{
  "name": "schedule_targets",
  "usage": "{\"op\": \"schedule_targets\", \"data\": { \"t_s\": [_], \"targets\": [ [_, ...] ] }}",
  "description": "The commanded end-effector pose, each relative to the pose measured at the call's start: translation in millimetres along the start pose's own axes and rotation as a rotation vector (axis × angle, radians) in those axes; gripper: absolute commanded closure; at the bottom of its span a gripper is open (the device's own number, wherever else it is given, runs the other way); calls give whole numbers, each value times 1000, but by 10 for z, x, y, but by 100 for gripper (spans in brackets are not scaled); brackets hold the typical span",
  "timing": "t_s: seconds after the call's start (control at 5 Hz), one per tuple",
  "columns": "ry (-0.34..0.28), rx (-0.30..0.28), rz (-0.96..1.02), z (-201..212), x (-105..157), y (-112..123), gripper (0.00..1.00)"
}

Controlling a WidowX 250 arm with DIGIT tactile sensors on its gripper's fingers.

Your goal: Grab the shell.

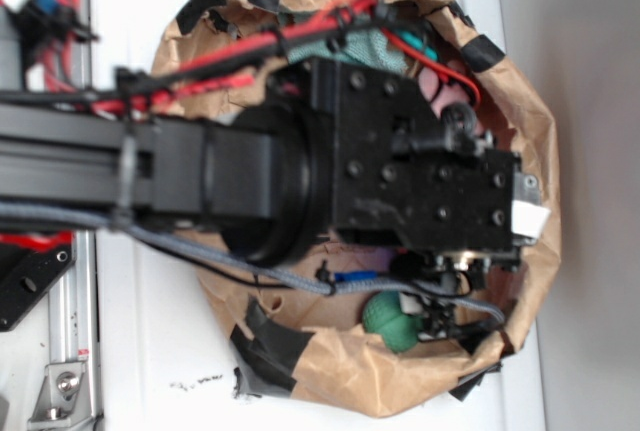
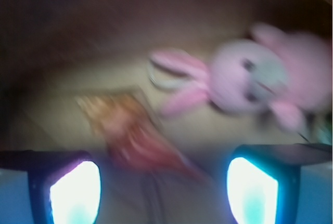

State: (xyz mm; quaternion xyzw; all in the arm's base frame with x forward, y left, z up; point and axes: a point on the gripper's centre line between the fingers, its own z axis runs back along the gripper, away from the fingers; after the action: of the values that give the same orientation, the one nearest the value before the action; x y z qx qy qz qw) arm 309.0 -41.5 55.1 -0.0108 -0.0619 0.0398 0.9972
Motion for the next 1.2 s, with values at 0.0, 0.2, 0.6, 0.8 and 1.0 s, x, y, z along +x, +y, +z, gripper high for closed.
{"op": "schedule_targets", "data": {
  "t_s": [0.0, 0.2, 0.6, 0.8, 1.0],
  "targets": [
    [-61, -96, -100, -131, 150, -258, 0],
    [-28, -79, -148, -329, 82, -252, 0],
    [-13, 102, -256, 118, 279, -105, 100],
    [-115, 52, -312, 641, 192, 36, 100],
    [-161, 45, -297, 970, 99, 101, 100]
  ]
}}
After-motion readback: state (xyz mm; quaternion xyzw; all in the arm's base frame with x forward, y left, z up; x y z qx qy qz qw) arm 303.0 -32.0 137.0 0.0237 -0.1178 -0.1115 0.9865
